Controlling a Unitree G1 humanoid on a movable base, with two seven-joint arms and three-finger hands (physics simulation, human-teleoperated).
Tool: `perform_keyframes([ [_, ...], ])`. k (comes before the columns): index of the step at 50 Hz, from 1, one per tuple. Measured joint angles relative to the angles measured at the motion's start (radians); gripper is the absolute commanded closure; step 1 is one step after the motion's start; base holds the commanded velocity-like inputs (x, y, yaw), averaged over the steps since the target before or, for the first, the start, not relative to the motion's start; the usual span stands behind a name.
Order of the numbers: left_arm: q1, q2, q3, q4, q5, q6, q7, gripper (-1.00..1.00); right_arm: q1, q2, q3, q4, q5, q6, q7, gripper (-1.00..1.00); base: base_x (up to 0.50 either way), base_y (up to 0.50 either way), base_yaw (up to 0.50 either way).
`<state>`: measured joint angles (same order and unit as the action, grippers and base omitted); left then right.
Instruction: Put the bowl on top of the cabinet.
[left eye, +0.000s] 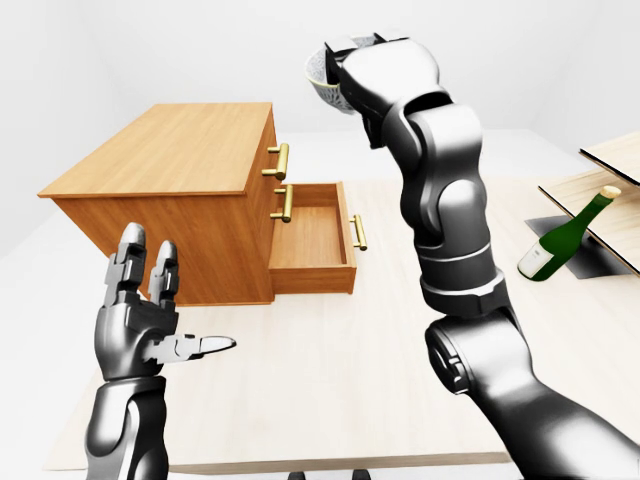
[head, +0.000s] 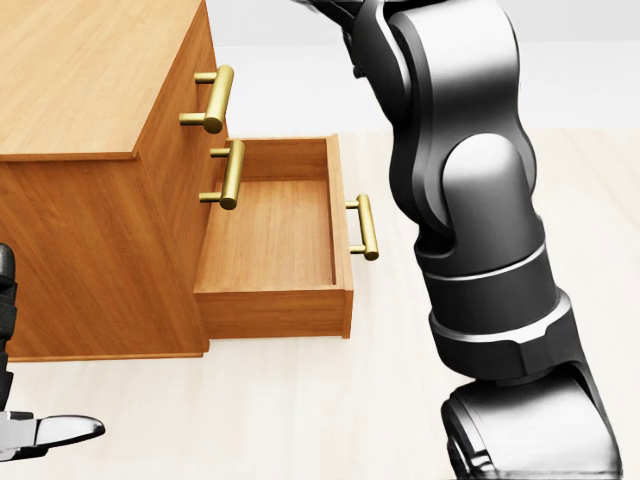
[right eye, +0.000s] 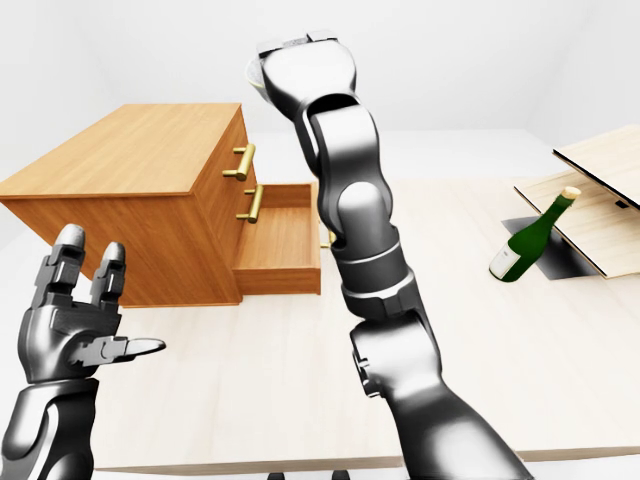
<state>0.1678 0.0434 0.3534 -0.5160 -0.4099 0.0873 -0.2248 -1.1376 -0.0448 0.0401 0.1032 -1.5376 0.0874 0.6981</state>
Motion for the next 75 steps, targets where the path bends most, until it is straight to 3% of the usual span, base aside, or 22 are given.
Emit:
perform_keyframes([
  [12,0.0,0.0,-0.006,0.002,0.005,0.0,0.003,-1.0,-0.41,-0.09,-0.006,0.58,0.202,0.0,0.0,1.0,0.0,0.0,0.0],
  [24,-0.002,-0.001,-0.011,0.004,0.01,0.0,0.005,-1.0,-0.617,-0.081,0.003,0.903,0.332,0.0,0.0,1.0,0.0,0.0,0.0],
  [41,-0.002,-0.004,-0.024,0.013,0.023,0.0,0.008,-1.0,-0.704,-0.013,0.013,1.052,0.402,0.0,0.0,1.0,0.0,0.0,0.0],
  [75,-0.005,0.0,-0.029,0.026,0.025,0.0,0.006,-1.0,-0.747,0.106,-0.001,1.104,0.472,0.0,0.0,1.0,0.0,0.0,0.0],
])
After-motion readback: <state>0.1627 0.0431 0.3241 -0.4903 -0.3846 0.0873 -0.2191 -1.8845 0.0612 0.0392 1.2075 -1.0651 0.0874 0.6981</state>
